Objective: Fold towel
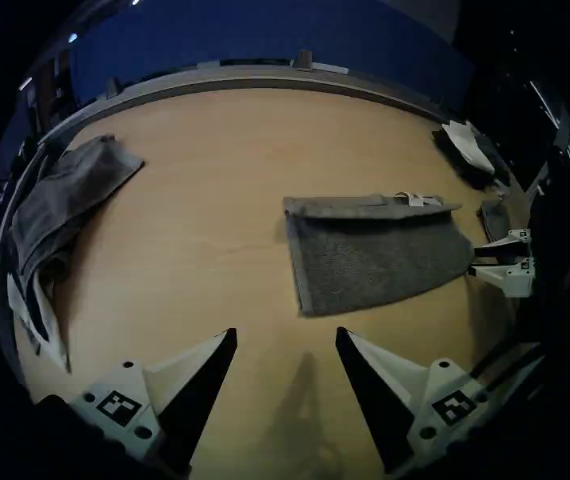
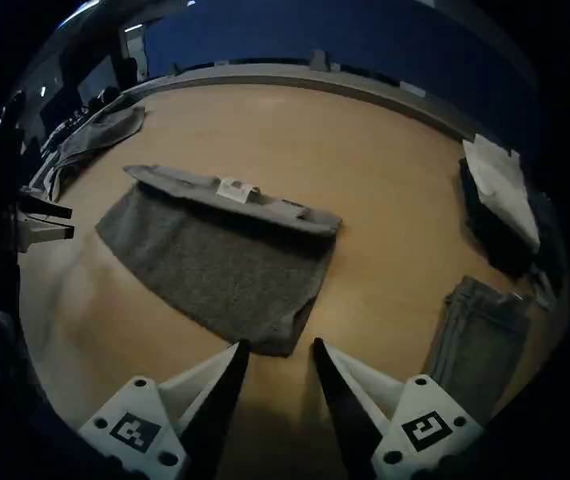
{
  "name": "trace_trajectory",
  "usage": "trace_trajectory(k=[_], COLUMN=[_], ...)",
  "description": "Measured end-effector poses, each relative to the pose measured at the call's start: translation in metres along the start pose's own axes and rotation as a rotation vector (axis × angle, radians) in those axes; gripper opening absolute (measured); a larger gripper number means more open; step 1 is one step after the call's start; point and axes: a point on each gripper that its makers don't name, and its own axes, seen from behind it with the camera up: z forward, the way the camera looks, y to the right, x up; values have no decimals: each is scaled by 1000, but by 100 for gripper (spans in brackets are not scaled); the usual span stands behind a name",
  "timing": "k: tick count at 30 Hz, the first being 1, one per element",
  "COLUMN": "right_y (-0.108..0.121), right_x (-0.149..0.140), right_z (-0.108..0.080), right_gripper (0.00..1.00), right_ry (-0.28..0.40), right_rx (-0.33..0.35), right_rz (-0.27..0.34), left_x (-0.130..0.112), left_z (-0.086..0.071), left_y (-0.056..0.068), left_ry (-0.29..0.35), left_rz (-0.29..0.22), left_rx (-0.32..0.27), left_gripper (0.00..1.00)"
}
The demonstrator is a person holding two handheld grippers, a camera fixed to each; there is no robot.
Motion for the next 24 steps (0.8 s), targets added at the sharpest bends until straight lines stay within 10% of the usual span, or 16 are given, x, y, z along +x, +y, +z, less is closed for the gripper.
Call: trace_trajectory(k=[13,24], right_y=[-3,-4], right_x=[-4,-1], right_z=[3,-3], right_gripper=[8,2], right_ry=[-5,1], right_rx=[21,30], right_rz=[10,18], left_x=[-5,-6], left_z=[2,1], left_y=[-1,4], left_ry=[-6,-6], left_rz=[-2,-1], left_rx=[2,-2], left_gripper=[91,92])
